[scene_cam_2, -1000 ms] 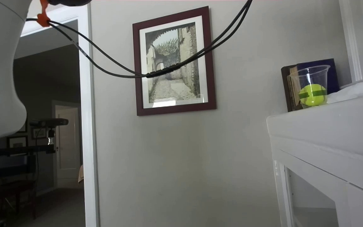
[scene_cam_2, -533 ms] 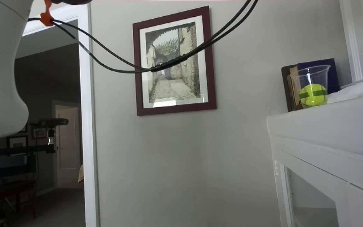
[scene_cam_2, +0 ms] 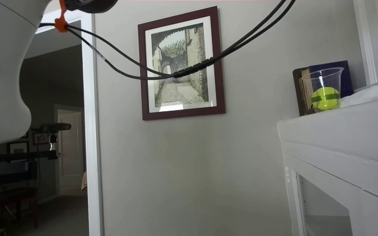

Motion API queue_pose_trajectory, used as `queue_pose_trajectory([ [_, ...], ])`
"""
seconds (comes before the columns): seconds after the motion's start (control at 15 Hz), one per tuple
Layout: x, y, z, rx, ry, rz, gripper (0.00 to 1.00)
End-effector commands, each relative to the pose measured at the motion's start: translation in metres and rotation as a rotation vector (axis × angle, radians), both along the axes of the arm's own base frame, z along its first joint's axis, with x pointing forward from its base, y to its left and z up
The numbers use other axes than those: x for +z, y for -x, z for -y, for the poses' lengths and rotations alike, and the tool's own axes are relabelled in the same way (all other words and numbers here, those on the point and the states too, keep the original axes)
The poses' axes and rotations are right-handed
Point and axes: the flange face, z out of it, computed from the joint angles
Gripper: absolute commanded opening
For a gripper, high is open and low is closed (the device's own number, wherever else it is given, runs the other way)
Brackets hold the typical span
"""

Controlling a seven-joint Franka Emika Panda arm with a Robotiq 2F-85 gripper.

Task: Move the black remote to the right and move the white gaming console to the left

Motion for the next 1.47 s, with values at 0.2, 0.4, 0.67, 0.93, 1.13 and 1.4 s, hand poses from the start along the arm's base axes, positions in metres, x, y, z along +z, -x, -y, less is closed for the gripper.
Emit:
queue_pose_trajectory([
  [0.2,-0.015,-0.017,0.026,0.057,-0.021,0.035,0.06],
  [0.4,-0.023,-0.022,0.033,0.086,-0.017,0.044,0.06],
  [0.67,-0.031,-0.028,0.036,0.124,-0.026,0.047,0.06],
  [0.93,-0.041,-0.031,0.036,0.143,-0.044,0.028,0.06],
  [1.13,-0.044,-0.031,0.038,0.144,-0.051,0.016,0.06],
  [1.4,-0.045,-0.027,0.039,0.141,-0.058,0.005,0.06],
])
